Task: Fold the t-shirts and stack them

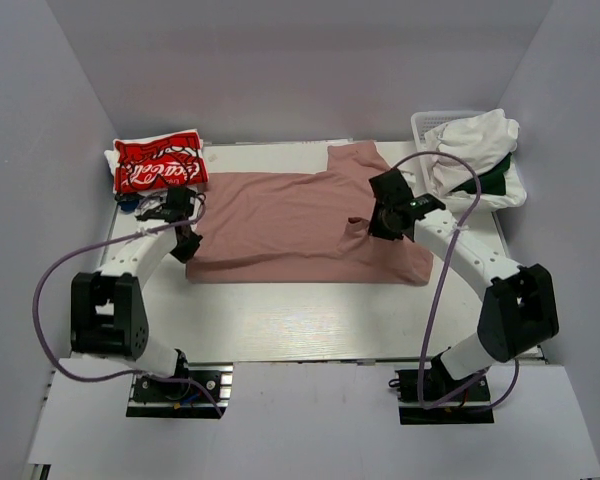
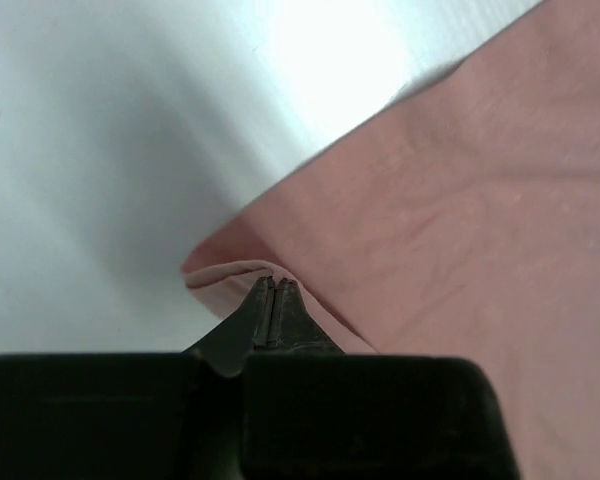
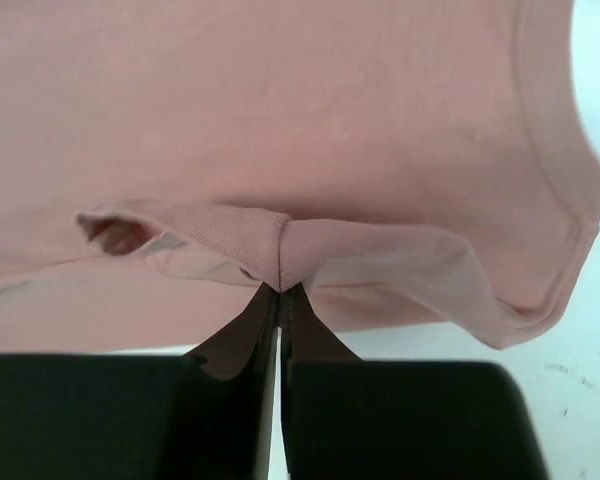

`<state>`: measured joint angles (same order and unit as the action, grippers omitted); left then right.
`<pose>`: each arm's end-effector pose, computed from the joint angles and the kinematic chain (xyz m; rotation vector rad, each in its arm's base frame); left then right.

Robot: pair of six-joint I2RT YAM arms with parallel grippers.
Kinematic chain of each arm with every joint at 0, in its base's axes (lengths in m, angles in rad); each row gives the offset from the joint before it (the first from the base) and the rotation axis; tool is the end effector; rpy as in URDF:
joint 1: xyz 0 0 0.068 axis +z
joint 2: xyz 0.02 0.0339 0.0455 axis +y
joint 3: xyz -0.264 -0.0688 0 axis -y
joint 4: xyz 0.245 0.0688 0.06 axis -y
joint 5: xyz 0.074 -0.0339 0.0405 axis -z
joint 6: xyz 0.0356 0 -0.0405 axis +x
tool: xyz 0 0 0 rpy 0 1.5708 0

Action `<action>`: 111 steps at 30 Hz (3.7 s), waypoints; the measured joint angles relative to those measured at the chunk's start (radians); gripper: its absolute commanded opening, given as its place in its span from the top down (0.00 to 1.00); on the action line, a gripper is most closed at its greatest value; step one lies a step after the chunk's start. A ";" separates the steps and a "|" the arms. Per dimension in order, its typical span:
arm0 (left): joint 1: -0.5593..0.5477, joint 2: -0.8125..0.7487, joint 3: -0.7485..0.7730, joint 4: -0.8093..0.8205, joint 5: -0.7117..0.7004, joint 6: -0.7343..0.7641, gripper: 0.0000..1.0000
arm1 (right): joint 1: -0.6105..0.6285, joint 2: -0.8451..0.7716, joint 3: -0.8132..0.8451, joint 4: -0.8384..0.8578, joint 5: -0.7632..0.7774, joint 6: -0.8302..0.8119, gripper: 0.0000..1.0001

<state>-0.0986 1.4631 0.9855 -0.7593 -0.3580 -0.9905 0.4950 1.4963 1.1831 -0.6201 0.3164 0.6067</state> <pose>0.2719 -0.0144 0.2152 -1.2244 2.3724 0.1800 0.2834 0.1404 0.2717 0.2643 2.4275 0.0897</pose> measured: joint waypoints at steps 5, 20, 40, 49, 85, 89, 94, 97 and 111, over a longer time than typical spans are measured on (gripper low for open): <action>0.025 0.147 0.112 0.014 0.003 0.026 1.00 | -0.049 0.074 0.063 0.057 0.011 -0.058 1.00; 0.071 0.322 0.322 0.035 0.043 0.115 0.00 | -0.122 0.441 0.352 0.093 -0.024 -0.230 0.10; 0.038 0.249 0.019 0.363 0.365 0.272 0.00 | -0.148 0.167 -0.256 0.349 -0.050 -0.171 0.10; 0.037 -0.028 -0.258 0.344 0.336 0.217 0.00 | -0.122 -0.232 -0.617 0.383 -0.119 -0.039 0.10; 0.084 0.616 0.597 0.060 0.032 0.241 0.44 | -0.140 0.316 0.248 0.342 0.036 -0.279 0.10; 0.084 0.673 0.613 0.058 0.041 0.261 0.53 | -0.164 0.430 0.373 0.333 0.033 -0.310 0.10; 0.084 0.659 0.588 0.069 0.039 0.267 0.71 | -0.188 0.558 0.531 0.309 0.010 -0.332 0.10; 0.084 0.648 0.571 0.076 0.038 0.262 1.00 | -0.195 0.639 0.626 0.304 -0.013 -0.354 0.10; 0.084 0.647 0.573 0.075 0.039 0.268 1.00 | -0.222 0.978 0.898 0.256 -0.138 -0.415 0.10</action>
<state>-0.0147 2.1101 1.5585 -0.6842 -0.3187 -0.7227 0.2726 2.4748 2.0815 -0.3641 0.1780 0.1921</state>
